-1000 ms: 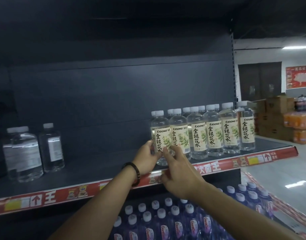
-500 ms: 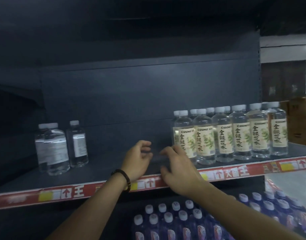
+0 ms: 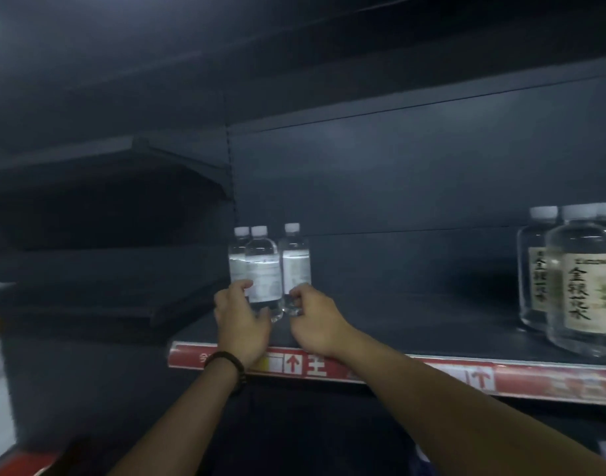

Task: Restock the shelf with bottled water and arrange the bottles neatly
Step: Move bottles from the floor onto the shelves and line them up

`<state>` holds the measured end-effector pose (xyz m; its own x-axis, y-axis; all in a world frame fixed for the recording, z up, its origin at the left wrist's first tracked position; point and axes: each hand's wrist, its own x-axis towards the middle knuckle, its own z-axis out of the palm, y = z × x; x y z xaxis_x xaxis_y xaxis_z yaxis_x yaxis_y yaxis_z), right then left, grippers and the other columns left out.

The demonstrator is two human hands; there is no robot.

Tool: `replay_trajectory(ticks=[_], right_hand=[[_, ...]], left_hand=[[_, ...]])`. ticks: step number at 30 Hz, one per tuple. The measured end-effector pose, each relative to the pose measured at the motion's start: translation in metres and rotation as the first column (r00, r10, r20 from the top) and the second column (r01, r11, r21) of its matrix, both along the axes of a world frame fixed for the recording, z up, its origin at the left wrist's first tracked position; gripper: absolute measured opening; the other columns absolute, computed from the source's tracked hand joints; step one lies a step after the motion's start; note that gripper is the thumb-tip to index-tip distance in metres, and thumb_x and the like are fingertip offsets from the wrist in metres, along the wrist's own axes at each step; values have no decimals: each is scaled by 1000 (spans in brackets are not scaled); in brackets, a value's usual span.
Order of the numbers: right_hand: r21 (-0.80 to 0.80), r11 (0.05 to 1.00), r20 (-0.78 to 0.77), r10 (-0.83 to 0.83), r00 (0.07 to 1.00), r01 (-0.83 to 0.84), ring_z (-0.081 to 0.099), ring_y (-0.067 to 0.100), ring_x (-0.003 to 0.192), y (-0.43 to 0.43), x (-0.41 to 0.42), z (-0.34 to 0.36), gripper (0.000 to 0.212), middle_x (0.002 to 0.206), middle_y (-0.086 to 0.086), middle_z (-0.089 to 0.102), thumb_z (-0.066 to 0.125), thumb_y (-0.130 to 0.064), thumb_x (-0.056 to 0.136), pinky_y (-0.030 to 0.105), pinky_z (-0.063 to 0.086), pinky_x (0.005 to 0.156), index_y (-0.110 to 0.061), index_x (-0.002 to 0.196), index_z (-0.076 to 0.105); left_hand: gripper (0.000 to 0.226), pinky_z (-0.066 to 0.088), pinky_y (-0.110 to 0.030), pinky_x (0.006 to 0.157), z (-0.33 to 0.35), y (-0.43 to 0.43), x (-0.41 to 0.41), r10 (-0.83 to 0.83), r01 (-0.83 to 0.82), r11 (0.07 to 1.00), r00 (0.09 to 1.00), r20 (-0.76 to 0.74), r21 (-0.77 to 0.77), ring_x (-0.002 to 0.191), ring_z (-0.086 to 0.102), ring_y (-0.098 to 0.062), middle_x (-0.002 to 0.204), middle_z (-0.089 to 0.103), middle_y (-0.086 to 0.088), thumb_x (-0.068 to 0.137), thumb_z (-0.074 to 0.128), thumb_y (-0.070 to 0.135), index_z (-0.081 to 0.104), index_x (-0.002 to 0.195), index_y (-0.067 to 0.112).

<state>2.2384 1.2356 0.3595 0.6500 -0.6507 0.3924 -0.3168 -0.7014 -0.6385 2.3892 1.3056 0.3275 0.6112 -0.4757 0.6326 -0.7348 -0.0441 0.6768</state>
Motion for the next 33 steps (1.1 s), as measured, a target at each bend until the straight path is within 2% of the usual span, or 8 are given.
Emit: replay_trajectory(ticks=[3,6,11,15,20,26,30,33], right_hand=[[61,998,49,-3,999,0,57,28,131,-2,35,7,59,147,12,55,62,-7,96,31,51,102,-9,152,43],[135,991,108,-9,994,-5,54,27,137,-2,55,9,76,154,11,51,66,-7,92,31,51,104,-7,160,31],[289,957,201,-50,978,-11,59,16,106,-11,61,10,57,114,-3,57,61,5,90,33,57,91,-16,142,48],[280,959,200,-9,980,-49,66,28,113,-9,54,9,65,130,9,60,62,-3,77,48,63,93,-16,140,54],[111,992,155,38,987,-55,64,20,113,-9,31,2,49,124,1,59,68,-4,88,46,62,94,-25,126,45],[-210,977,100,66,993,-44,49,10,130,-3,-29,-2,64,143,-4,45,54,1,95,28,44,113,-22,153,43],[-404,914,-23,36,999,-42,40,10,141,-7,-79,-8,75,158,-11,25,54,-3,97,29,44,117,-21,165,26],[-494,869,-69,-19,997,-18,36,16,150,-9,-113,-13,82,169,-10,11,53,-8,97,36,50,113,-24,168,16]], left_hand=[[53,53,-42,106,4,-4,11,-133,127,991,979,-152,-48,119,58,-18,140,47,-4,92,74,21,45,135,30],[48,55,-28,88,10,-6,16,-226,214,974,938,-263,-74,108,61,-9,133,52,2,98,67,18,42,137,30],[62,49,-21,82,18,-5,26,-283,287,957,913,-293,-30,100,56,0,133,52,4,99,62,12,34,153,20],[53,56,-34,91,18,0,36,-333,332,941,869,-365,-66,107,66,-12,126,65,3,100,59,9,40,148,22],[30,57,-49,99,26,1,30,-376,380,922,821,-430,-81,108,70,-26,122,67,-8,105,55,19,45,134,26],[20,60,-48,92,31,-12,3,-500,521,847,714,-490,-105,106,75,-30,121,75,-10,108,52,21,56,127,20],[33,52,-49,108,31,-25,-24,-528,592,806,706,-471,-17,121,68,-24,135,70,-1,107,51,35,62,137,26],[29,57,-43,101,33,-34,-57,-588,657,753,648,-483,-36,117,70,-19,126,74,3,112,43,24,60,135,29]])
